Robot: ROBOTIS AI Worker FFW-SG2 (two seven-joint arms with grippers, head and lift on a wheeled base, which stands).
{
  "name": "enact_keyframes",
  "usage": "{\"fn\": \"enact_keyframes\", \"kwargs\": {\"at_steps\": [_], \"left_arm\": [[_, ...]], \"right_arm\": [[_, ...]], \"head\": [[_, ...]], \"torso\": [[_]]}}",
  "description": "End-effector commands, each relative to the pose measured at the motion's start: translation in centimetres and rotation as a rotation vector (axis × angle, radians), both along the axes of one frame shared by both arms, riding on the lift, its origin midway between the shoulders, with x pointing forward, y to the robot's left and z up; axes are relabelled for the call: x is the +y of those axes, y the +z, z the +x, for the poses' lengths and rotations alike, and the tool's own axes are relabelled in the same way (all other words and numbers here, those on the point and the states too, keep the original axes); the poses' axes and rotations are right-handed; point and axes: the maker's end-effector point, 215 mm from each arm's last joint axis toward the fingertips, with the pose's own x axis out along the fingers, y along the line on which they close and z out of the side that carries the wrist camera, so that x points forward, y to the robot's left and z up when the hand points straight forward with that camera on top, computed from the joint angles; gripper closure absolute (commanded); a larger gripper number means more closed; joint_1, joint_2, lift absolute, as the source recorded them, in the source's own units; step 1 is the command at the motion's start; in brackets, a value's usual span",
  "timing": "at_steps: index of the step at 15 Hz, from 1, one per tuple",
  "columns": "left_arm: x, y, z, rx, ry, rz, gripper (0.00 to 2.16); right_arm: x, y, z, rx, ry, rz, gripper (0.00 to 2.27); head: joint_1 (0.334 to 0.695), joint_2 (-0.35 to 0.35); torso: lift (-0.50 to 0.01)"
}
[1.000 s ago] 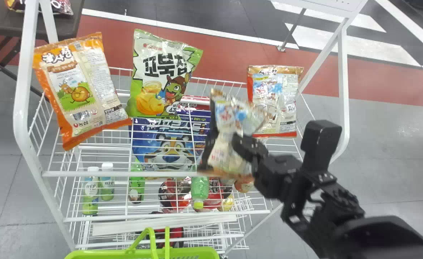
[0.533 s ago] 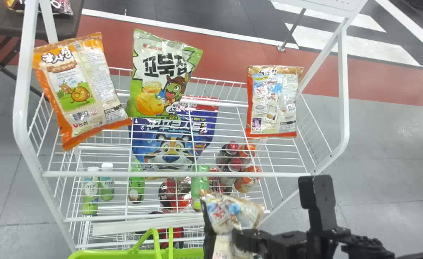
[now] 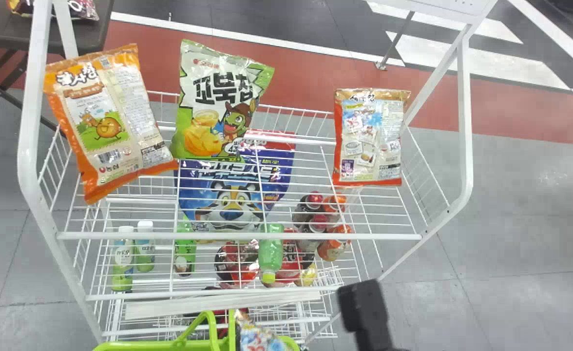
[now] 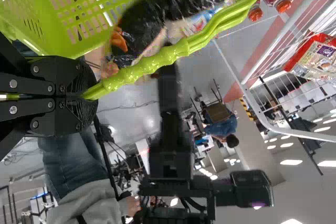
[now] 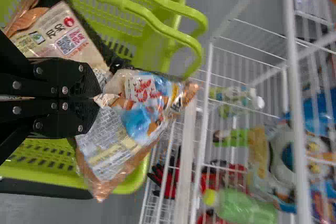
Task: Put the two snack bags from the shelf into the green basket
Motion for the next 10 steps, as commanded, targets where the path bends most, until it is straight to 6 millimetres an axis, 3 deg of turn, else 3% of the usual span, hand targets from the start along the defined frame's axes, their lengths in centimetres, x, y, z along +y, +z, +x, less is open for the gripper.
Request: {"fn": "enact_keyframes", "kwargs": {"at_steps": [1,7,8,9,10], "left_arm": [[0.1,0.1,-0.1,0.000,-0.001,-0.001,1.89],[0.2,0.5,-0.1,-0.006,0.000,-0.009,1.89],[0.2,0.5,-0.2,-0.004,-0.001,-0.008,1.89],[0.2,0.5,-0.2,-0.005,-0.001,-0.008,1.89],[0.2,0.6,-0.2,-0.006,-0.001,-0.008,1.89]], "right_arm": [[2.3,-2.0,-1.5,0.052,0.066,-0.008,2.25],[3.5,-6.4,-2.7,0.157,0.099,-0.012,2.22],[3.5,-6.7,-2.6,0.164,0.094,-0.009,1.97],[3.6,-6.7,-2.4,0.170,0.092,0.009,1.22],[3.6,-6.5,-2.0,0.168,0.089,0.028,0.03]], "head": [[0.695,-0.350],[0.695,-0.350],[0.695,-0.350],[0.695,-0.350],[0.695,-0.350]], "torso": [[-0.010],[-0.010],[-0.010],[-0.010],[-0.010]]}}
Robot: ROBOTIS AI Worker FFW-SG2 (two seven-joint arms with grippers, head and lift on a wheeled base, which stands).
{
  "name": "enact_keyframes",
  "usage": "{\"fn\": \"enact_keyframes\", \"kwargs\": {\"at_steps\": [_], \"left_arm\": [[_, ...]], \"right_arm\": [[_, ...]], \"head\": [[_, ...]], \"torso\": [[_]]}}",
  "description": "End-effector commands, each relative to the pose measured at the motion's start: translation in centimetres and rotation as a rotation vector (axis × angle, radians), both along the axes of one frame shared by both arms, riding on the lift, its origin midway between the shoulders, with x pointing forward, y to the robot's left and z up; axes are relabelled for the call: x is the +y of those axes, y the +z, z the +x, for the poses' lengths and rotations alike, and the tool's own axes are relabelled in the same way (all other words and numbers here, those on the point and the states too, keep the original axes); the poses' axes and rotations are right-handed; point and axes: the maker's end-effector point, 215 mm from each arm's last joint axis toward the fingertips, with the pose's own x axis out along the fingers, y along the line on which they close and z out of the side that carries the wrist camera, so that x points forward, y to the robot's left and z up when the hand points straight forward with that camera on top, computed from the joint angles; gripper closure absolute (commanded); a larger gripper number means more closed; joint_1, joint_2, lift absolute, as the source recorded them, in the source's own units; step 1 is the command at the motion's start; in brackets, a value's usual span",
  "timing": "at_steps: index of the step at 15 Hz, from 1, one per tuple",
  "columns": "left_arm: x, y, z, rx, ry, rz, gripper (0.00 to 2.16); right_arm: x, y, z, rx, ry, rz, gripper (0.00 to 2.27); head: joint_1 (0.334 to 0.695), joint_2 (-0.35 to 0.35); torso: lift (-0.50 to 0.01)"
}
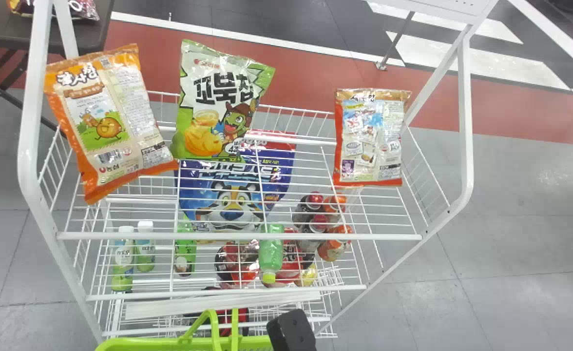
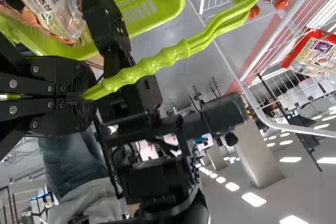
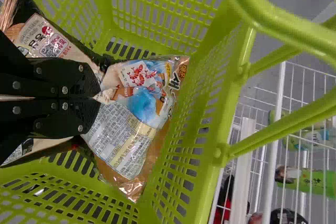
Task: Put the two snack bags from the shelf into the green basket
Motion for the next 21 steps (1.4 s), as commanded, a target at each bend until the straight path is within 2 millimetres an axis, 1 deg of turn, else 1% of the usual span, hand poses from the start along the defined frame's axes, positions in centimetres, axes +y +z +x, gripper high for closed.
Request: {"fn": "enact_keyframes", "kwargs": {"at_steps": [1,2,3,5,6,7,9,10,11,12,13,14,15,17,19,21], "left_arm": [[-0.1,0.0,0.0,-0.002,-0.001,0.003,1.89],[-0.1,0.0,0.0,-0.002,-0.001,0.003,1.89],[-0.1,0.0,0.0,-0.002,-0.001,0.004,1.89],[-0.1,0.0,-0.1,-0.001,-0.002,0.002,1.89],[-0.1,0.0,-0.1,-0.001,-0.002,0.004,1.89],[-0.2,0.0,-0.1,-0.001,-0.003,0.003,1.89],[-0.2,0.0,-0.1,-0.002,-0.003,0.003,1.89],[-0.2,-0.1,-0.2,0.000,-0.005,0.004,1.89],[-0.2,-0.1,-0.2,-0.003,-0.005,0.005,1.89],[-0.2,-0.2,-0.2,0.002,-0.006,0.006,1.89],[-0.2,-0.2,-0.2,0.003,-0.004,0.006,1.89],[-0.2,-0.2,-0.3,0.002,-0.007,0.007,1.89],[-0.2,-0.2,-0.3,0.001,-0.007,0.007,1.89],[-0.2,-0.1,-0.3,-0.001,-0.009,0.004,1.89],[-0.2,-0.1,-0.3,-0.002,-0.006,0.004,1.89],[-0.2,0.0,-0.3,-0.002,-0.007,0.003,1.89]], "right_arm": [[-0.6,0.3,0.7,-0.002,-0.014,0.014,0.00],[-1.3,0.7,1.4,-0.024,-0.027,0.004,0.00],[-2.0,1.2,2.0,-0.043,-0.040,-0.006,0.05],[-2.9,2.3,3.1,-0.058,-0.071,0.042,0.05],[-3.6,3.0,4.0,-0.081,-0.088,0.043,0.05],[-4.4,3.7,4.7,-0.106,-0.101,0.033,0.08],[-6.6,4.8,6.3,-0.158,-0.140,-0.012,0.10],[-7.9,6.0,9.1,-0.240,-0.172,-0.015,0.11],[-9.1,7.7,12.6,-0.348,-0.211,-0.011,0.11],[-10.3,9.9,17.0,-0.495,-0.250,0.003,0.11],[-11.1,11.8,20.4,-0.616,-0.271,0.013,0.11],[-12.1,14.0,23.4,-0.735,-0.294,0.023,0.11],[-12.9,16.5,26.0,-0.857,-0.316,0.027,0.12],[-14.4,20.0,29.1,-1.026,-0.352,0.022,0.13],[-15.9,23.1,31.3,-1.181,-0.381,0.016,0.13],[-17.9,23.6,32.9,-1.239,-0.408,-0.009,0.14]], "head": [[0.695,-0.350],[0.695,-0.350],[0.695,-0.350],[0.695,-0.350],[0.695,-0.350],[0.695,-0.350],[0.695,-0.350],[0.695,-0.350],[0.695,-0.350],[0.695,-0.350],[0.695,-0.350],[0.695,-0.350],[0.695,-0.350],[0.695,-0.350],[0.695,-0.350],[0.695,-0.350]], "torso": [[-0.010],[-0.010],[-0.010],[-0.010],[-0.010],[-0.010],[-0.010],[-0.010],[-0.010],[-0.010],[-0.010],[-0.010],[-0.010],[-0.010],[-0.010],[-0.010]]}}
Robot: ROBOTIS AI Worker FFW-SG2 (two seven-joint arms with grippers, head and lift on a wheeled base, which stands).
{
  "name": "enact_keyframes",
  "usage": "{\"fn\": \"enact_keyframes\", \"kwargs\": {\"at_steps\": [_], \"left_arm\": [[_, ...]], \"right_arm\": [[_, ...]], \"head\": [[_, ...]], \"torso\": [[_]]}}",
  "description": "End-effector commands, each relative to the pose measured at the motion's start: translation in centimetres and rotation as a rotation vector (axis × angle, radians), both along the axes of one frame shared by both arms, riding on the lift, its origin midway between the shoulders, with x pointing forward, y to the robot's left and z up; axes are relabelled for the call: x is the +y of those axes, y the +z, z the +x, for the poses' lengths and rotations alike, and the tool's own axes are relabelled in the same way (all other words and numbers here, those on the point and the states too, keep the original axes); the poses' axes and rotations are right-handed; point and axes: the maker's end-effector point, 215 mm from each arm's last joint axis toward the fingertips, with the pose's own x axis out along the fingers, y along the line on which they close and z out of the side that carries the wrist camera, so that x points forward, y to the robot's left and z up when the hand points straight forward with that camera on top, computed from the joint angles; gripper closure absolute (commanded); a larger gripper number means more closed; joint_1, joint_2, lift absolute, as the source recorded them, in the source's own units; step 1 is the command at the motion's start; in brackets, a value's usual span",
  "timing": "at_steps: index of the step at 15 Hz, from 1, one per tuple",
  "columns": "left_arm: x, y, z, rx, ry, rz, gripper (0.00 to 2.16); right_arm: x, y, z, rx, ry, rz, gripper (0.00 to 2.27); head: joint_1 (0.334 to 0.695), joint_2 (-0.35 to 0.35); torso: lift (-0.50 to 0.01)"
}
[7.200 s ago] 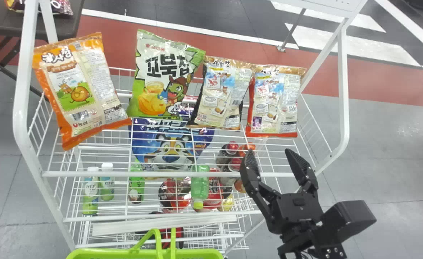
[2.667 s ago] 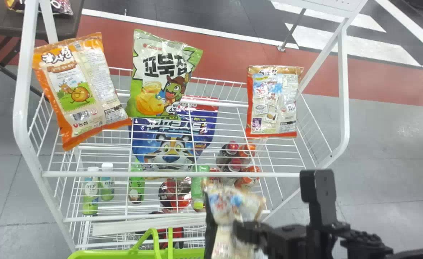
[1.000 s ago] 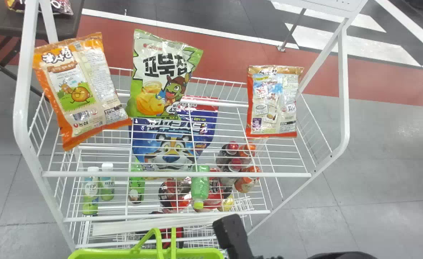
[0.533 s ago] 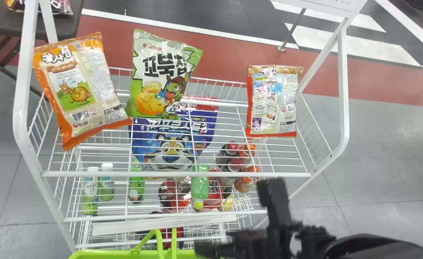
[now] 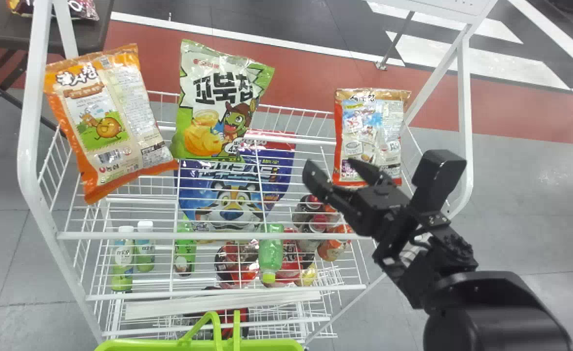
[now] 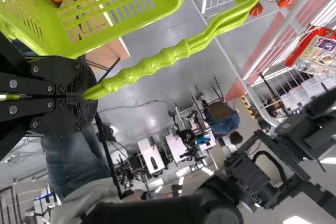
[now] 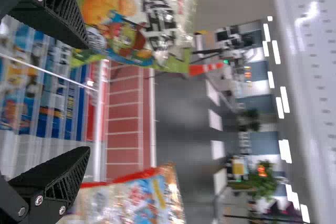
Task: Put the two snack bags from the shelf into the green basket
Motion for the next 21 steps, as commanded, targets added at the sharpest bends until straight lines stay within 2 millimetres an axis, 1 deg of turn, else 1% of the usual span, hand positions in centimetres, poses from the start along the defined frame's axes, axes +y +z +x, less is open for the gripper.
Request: {"fn": "enact_keyframes", "kwargs": {"at_steps": [1,2,4,6,8,13,15,21], "left_arm": [[0.1,0.0,0.1,-0.001,0.001,-0.001,1.89],[0.1,0.0,0.0,0.001,-0.001,-0.002,1.89],[0.1,0.0,0.0,0.001,0.000,-0.003,1.89],[0.1,0.0,0.0,0.001,0.000,-0.003,1.89],[0.1,0.0,0.0,0.001,0.001,-0.001,1.89],[0.1,0.0,0.0,0.001,0.000,-0.003,1.89],[0.2,0.0,0.1,-0.003,0.004,-0.001,1.89],[0.5,0.0,0.3,-0.005,0.007,0.000,1.89]], "right_arm": [[-2.6,0.9,1.7,-0.078,-0.049,-0.018,0.14],[-4.0,1.2,2.3,-0.104,-0.074,-0.027,0.14],[-6.6,0.4,3.1,-0.109,-0.120,-0.034,0.14],[-9.0,-0.9,3.7,-0.091,-0.160,-0.046,0.14],[-10.6,-1.7,4.2,-0.087,-0.180,-0.056,0.14],[-13.3,-3.4,6.1,-0.062,-0.217,-0.095,0.14],[-14.0,-4.2,6.9,-0.047,-0.230,-0.100,0.14],[-15.0,-6.6,8.6,-0.019,-0.269,-0.131,0.14]], "head": [[0.695,-0.350],[0.695,-0.350],[0.695,-0.350],[0.695,-0.350],[0.695,-0.350],[0.695,-0.350],[0.695,-0.350],[0.695,-0.350]], "torso": [[-0.010],[-0.010],[-0.010],[-0.010],[-0.010],[-0.010],[-0.010],[-0.010]]}}
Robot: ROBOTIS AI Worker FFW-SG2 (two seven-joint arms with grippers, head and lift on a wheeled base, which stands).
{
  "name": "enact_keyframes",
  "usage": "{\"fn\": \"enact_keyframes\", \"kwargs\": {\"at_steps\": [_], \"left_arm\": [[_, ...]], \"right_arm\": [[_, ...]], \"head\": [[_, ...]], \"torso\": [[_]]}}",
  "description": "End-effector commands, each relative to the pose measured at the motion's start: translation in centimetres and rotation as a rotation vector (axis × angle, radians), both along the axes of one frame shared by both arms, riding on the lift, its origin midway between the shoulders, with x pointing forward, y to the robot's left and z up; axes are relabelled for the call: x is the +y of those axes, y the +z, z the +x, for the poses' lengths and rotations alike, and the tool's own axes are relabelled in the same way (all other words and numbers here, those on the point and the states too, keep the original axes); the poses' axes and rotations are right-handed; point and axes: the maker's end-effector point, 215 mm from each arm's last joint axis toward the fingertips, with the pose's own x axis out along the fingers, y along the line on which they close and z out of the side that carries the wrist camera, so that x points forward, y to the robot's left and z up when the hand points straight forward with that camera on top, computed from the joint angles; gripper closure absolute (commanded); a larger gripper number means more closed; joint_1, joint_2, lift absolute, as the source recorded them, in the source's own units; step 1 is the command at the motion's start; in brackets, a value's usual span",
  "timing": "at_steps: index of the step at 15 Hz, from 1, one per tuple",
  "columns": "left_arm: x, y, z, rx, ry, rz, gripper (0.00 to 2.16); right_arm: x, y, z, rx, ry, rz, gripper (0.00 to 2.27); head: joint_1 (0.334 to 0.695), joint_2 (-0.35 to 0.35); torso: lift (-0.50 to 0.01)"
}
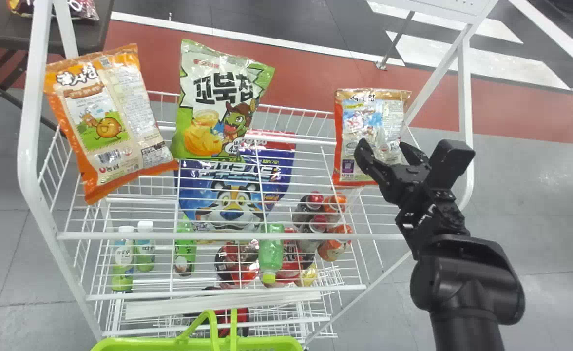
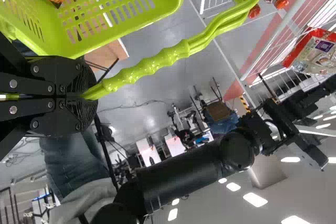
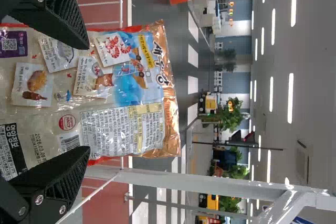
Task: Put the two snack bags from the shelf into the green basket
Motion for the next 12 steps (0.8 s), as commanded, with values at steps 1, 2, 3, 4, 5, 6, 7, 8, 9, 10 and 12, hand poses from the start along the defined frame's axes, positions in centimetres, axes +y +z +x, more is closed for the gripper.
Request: {"fn": "enact_keyframes", "kwargs": {"at_steps": [1,2,3,4,5,6,7,8,9,10,12], "left_arm": [[0.2,0.0,0.1,0.000,0.003,0.000,1.89],[0.4,0.1,0.2,0.000,0.006,-0.004,1.89],[0.5,0.1,0.4,-0.003,0.011,-0.004,1.89],[0.7,0.1,0.4,0.000,0.013,-0.008,1.89],[0.7,0.1,0.5,0.002,0.016,-0.010,1.89],[0.8,0.2,0.6,-0.004,0.018,-0.012,1.89],[0.8,0.2,0.7,-0.005,0.021,-0.014,1.89],[0.7,0.2,0.7,-0.005,0.020,-0.015,1.89],[0.8,0.1,0.7,-0.004,0.021,-0.014,1.89],[0.8,0.1,0.7,-0.002,0.021,-0.013,1.89],[0.8,0.1,0.8,-0.005,0.023,-0.016,1.83]], "right_arm": [[-0.2,-0.8,1.0,0.016,0.004,-0.005,0.17],[-0.3,-0.7,1.5,0.016,0.006,-0.011,0.22],[-0.3,-0.7,2.0,0.020,0.006,-0.017,0.22],[-0.1,-1.0,2.3,0.033,0.011,-0.017,0.31],[0.2,-1.3,2.5,0.042,0.018,-0.016,0.50],[0.8,-1.5,2.6,0.047,0.027,-0.015,0.94],[1.1,-2.0,2.6,0.062,0.032,-0.009,1.33],[1.6,-2.2,2.6,0.067,0.038,-0.001,1.62],[1.6,-2.4,2.6,0.068,0.035,0.001,1.99],[1.6,-2.3,2.6,0.068,0.033,0.003,2.17],[1.3,-2.5,2.2,0.062,0.027,0.003,2.24]], "head": [[0.695,-0.350],[0.695,-0.350],[0.695,-0.350],[0.695,-0.350],[0.695,-0.350],[0.695,-0.350],[0.695,-0.350],[0.695,-0.350],[0.695,-0.350],[0.695,-0.350],[0.695,-0.350]], "torso": [[-0.010],[-0.010],[-0.010],[-0.010],[-0.010],[-0.010],[-0.010],[-0.010],[-0.010],[-0.010],[-0.010]]}}
